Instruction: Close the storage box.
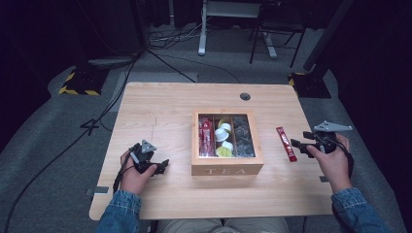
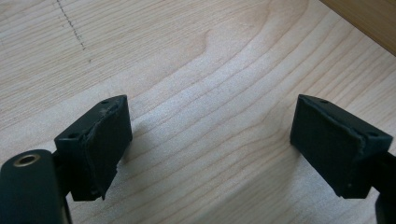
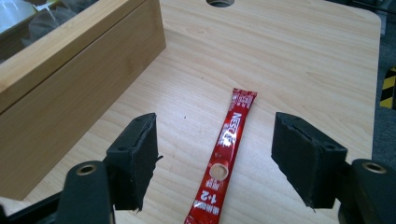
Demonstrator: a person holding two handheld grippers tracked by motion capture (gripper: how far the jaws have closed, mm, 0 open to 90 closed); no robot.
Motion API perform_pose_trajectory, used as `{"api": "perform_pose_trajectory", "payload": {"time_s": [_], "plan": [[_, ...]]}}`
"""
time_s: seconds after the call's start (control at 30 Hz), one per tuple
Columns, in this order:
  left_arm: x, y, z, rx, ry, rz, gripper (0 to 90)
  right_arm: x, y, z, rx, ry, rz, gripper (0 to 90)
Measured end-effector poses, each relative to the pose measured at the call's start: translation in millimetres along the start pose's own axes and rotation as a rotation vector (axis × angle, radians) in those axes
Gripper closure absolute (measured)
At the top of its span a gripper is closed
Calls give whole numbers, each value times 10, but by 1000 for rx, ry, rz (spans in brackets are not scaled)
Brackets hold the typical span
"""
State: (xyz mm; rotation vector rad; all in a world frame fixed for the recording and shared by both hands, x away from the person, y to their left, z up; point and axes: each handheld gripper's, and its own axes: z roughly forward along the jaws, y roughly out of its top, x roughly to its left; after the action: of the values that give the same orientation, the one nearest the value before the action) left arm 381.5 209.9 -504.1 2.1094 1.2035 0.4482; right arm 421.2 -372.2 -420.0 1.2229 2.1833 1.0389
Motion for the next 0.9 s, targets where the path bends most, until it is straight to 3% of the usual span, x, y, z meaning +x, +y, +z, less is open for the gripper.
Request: {"api": "perform_pose_trajectory", "payload": {"time_s": [0.2,0.5,0.8,0.9], "plan": [[-5,-8,-7,0,1,0,132,16,-162,-8,-3,4,12,316],[-4,-7,-6,0,1,0,131,21,-596,82,62,-24,35,289],[-4,-8,-6,0,1,0,131,79,-787,169,80,-27,16,257],[-4,-7,-6,0,1,0,131,100,-873,213,71,-23,26,200]]}}
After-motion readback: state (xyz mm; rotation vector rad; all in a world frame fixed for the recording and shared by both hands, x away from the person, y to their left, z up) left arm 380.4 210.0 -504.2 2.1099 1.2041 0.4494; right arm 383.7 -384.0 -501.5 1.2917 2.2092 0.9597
